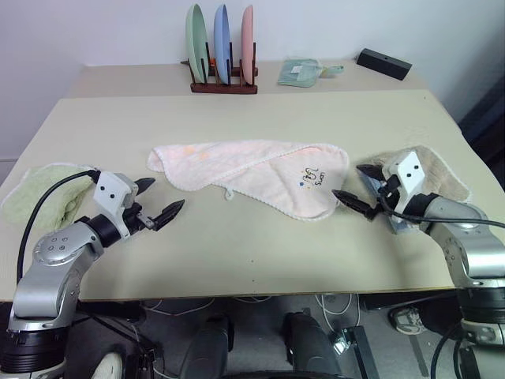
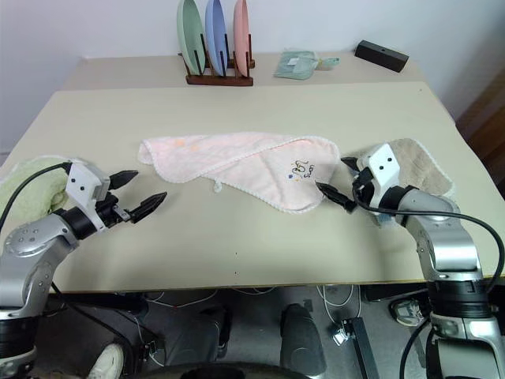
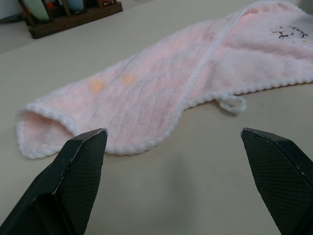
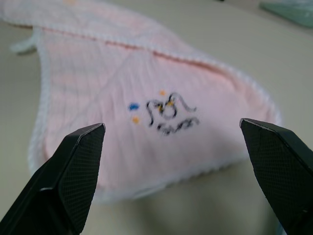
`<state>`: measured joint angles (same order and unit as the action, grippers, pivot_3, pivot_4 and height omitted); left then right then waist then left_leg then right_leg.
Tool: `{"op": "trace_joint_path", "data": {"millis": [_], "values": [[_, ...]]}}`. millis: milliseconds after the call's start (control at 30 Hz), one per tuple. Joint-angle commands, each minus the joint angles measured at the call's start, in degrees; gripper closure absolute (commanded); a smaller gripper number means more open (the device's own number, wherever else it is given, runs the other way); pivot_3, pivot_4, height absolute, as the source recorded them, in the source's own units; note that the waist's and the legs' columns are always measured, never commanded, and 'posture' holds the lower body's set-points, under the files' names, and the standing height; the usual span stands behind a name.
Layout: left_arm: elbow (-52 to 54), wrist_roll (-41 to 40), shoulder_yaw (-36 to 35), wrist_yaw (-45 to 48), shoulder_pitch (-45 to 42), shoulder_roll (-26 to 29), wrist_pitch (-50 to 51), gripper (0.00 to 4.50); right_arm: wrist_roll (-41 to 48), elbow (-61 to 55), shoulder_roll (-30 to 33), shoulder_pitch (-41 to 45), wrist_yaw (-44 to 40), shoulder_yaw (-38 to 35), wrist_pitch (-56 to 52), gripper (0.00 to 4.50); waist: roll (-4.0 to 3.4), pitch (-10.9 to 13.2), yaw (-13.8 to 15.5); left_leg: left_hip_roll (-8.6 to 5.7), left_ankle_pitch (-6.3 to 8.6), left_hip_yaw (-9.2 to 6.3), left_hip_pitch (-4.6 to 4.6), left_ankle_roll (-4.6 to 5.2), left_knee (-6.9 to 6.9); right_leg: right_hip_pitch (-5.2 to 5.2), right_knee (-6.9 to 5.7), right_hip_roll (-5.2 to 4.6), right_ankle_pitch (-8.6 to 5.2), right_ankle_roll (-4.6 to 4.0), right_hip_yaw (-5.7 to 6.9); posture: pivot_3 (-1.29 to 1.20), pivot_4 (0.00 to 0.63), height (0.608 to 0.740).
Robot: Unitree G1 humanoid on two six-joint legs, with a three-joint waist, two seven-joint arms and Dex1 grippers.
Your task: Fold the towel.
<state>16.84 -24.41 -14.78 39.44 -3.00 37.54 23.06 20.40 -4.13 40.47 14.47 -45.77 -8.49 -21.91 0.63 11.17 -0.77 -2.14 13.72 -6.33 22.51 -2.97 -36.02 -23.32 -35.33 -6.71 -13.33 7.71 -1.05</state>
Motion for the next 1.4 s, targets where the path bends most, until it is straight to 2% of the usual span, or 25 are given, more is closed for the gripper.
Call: {"op": "trace_joint_path", "data": {"millis": [33,567,667,800,1033,1200,1400], "values": [[0.19,0.17,-0.46,0.09,-0.96,-0.13,-1.83,0.02,0.46,-3.30,0.56,0.02,0.42,-1.61,0.26,0.00,0.00,0.00,-0.16,0.00,0.00,0.00,-0.01,0.00,-0.01,0.00,0.00,0.00,0.00,0.00,0.00,0.00,0.150,0.740],[3.27,0.36,1.07,0.43,1.85,-1.07,-1.93,0.02,-0.25,-5.83,-2.33,0.20,3.48,1.78,-1.59,0.00,0.00,0.00,-0.04,0.01,0.00,0.00,-0.01,0.00,0.01,-0.01,-0.01,0.00,0.00,0.00,0.00,0.00,0.150,0.740],[4.06,2.62,4.33,1.86,3.02,-0.14,-3.11,0.02,-2.77,-3.63,-2.01,0.07,3.35,4.94,-2.38,0.00,0.00,0.00,0.00,0.00,0.00,0.00,-0.01,0.00,0.00,0.01,0.00,0.00,0.00,-0.01,0.00,0.00,0.150,0.740],[3.50,7.76,8.47,3.55,2.50,2.14,-6.65,0.02,-1.99,-7.84,-2.97,0.49,4.93,5.06,-3.93,0.00,0.00,0.00,0.00,0.00,0.00,0.00,0.00,0.00,0.00,0.00,0.00,0.00,-0.01,-0.03,0.00,0.00,0.150,0.740],[-4.59,16.91,15.03,-0.15,-6.84,1.12,-8.61,0.02,-4.95,-10.41,-6.42,-2.18,10.03,6.36,-2.54,0.00,0.01,-0.01,0.09,-0.02,0.00,-0.01,0.00,0.00,0.01,0.01,0.02,-0.01,0.00,0.00,0.01,0.00,0.150,0.740],[-15.96,23.48,18.29,-2.41,-14.09,1.24,-9.07,0.02,-5.60,-10.88,-8.26,-1.88,11.40,6.96,-2.44,0.00,0.01,-0.01,-0.19,-0.01,0.00,-0.01,-0.03,0.00,0.02,-0.03,-0.07,0.01,0.01,0.01,0.01,0.00,0.150,0.740],[-29.93,28.76,21.39,-3.60,-22.08,0.74,-14.72,0.02,-6.10,-10.38,-8.68,-1.09,12.00,6.78,-1.83,0.00,0.02,-0.01,-0.02,-0.02,0.00,-0.02,-0.03,0.00,-0.02,-0.01,-0.10,0.01,0.01,0.03,0.01,0.00,0.150,0.740]]}}
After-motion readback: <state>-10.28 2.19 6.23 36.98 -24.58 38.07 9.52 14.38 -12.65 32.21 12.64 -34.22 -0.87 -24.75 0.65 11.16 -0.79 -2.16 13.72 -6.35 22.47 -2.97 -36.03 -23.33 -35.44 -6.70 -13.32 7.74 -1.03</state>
